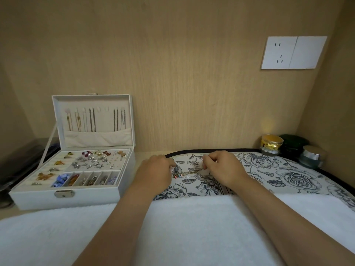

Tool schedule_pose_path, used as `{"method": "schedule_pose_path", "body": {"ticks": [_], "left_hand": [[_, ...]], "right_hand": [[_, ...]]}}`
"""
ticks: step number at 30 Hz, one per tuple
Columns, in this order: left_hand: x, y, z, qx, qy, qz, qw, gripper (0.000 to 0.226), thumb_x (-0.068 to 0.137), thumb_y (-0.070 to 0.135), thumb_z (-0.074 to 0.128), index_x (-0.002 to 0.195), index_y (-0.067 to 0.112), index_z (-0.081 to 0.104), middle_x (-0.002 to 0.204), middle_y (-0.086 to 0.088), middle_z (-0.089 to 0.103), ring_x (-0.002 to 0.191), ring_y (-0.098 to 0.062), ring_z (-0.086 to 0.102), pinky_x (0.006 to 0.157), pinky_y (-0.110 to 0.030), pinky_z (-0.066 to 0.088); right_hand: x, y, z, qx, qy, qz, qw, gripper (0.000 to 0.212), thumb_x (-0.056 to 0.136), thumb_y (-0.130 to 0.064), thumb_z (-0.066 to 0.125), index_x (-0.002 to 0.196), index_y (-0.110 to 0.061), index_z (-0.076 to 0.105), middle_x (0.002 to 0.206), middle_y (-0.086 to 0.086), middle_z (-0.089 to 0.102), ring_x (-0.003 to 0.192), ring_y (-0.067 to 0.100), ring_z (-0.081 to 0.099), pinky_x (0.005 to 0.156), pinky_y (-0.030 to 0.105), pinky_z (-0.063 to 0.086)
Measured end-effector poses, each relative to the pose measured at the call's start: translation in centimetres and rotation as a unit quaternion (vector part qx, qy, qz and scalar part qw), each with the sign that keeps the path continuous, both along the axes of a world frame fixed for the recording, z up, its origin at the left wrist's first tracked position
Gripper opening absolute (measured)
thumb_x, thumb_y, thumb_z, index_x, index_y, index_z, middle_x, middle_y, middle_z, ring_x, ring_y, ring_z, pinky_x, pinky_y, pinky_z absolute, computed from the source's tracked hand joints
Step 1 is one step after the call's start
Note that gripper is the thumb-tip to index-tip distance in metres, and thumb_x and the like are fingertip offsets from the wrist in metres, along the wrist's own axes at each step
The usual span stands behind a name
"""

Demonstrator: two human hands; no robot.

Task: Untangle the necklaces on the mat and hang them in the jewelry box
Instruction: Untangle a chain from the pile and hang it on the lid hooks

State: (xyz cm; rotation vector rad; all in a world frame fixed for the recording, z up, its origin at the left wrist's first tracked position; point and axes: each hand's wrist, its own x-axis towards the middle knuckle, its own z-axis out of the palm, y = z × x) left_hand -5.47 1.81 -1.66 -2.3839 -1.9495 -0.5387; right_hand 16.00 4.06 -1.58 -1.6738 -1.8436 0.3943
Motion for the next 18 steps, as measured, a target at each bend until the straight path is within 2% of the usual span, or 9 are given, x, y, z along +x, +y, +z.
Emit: {"method": "schedule_pose_path", "body": {"ticks": [4,6,9,12,14,16,17,18], "left_hand": [[0.2,0.6,-0.9,-0.009,-0.053,-0.01,0.998,0.022,0.094,0.02,0.059,0.104,0.03,0.076,0.104,0.005,0.068,0.097,-0.016,0.061,0.079,-0.027,0.048],[-0.1,0.7,-0.9,-0.008,-0.072,0.006,0.997,0.018,0.092,0.02,0.06,0.091,0.028,0.076,0.094,0.009,0.071,0.086,-0.013,0.063,0.072,-0.025,0.048],[-0.3,0.9,-1.1,-0.016,-0.061,0.02,0.998,0.019,0.09,0.012,0.058,0.075,0.018,0.067,0.084,0.002,0.068,0.08,-0.02,0.061,0.071,-0.033,0.052],[-0.2,0.8,-1.2,-0.031,-0.047,0.024,0.998,0.024,0.086,0.002,0.051,0.073,0.023,0.055,0.092,0.001,0.06,0.089,-0.021,0.057,0.077,-0.037,0.05],[-0.2,0.8,-1.1,-0.028,-0.051,0.025,0.998,0.024,0.086,0.003,0.05,0.077,0.025,0.055,0.096,0.001,0.059,0.092,-0.021,0.056,0.079,-0.037,0.05],[-0.3,0.9,-1.2,-0.022,-0.058,0.027,0.998,0.023,0.088,0.006,0.05,0.077,0.026,0.056,0.096,0.001,0.06,0.091,-0.02,0.055,0.079,-0.036,0.05],[-0.2,0.9,-1.3,-0.018,-0.063,0.028,0.998,0.022,0.09,0.01,0.049,0.077,0.026,0.058,0.095,0.001,0.061,0.091,-0.02,0.056,0.079,-0.037,0.051],[-0.2,1.0,-1.3,-0.015,-0.069,0.026,0.997,0.02,0.091,0.014,0.05,0.077,0.025,0.059,0.094,0.002,0.061,0.091,-0.02,0.056,0.079,-0.038,0.052]], "right_hand": [[0.0,0.2,0.3,0.033,0.169,0.003,0.985,0.029,0.095,-0.03,0.051,0.074,-0.024,0.07,0.07,-0.003,0.07,0.069,0.017,0.065,0.068,0.035,0.052],[0.2,0.2,0.5,0.058,0.202,-0.018,0.978,0.028,0.096,-0.026,0.051,0.075,-0.025,0.07,0.068,-0.004,0.068,0.07,0.019,0.065,0.067,0.033,0.051],[0.5,0.3,0.4,0.08,0.204,-0.049,0.974,0.027,0.093,-0.028,0.051,0.075,-0.025,0.071,0.071,-0.006,0.07,0.073,0.018,0.068,0.069,0.034,0.053],[0.6,0.3,0.4,0.072,0.144,-0.075,0.984,0.028,0.092,-0.03,0.049,0.075,-0.02,0.07,0.07,-0.002,0.071,0.071,0.021,0.067,0.066,0.035,0.054],[0.6,0.3,0.3,0.047,0.032,-0.085,0.995,0.028,0.091,-0.03,0.05,0.076,-0.019,0.07,0.071,-0.001,0.07,0.074,0.025,0.065,0.067,0.034,0.054],[0.5,0.4,-0.2,0.039,-0.125,-0.067,0.989,0.023,0.091,-0.032,0.053,0.093,-0.026,0.075,0.095,-0.001,0.071,0.099,0.026,0.061,0.083,0.036,0.052],[0.4,0.5,-0.4,0.042,-0.173,-0.039,0.983,0.024,0.091,-0.033,0.055,0.106,-0.03,0.074,0.109,-0.002,0.068,0.11,0.025,0.055,0.093,0.037,0.047],[0.2,0.5,-0.7,0.046,-0.182,0.002,0.982,0.029,0.091,-0.034,0.057,0.116,-0.032,0.071,0.118,-0.003,0.063,0.116,0.024,0.051,0.098,0.037,0.043]]}}
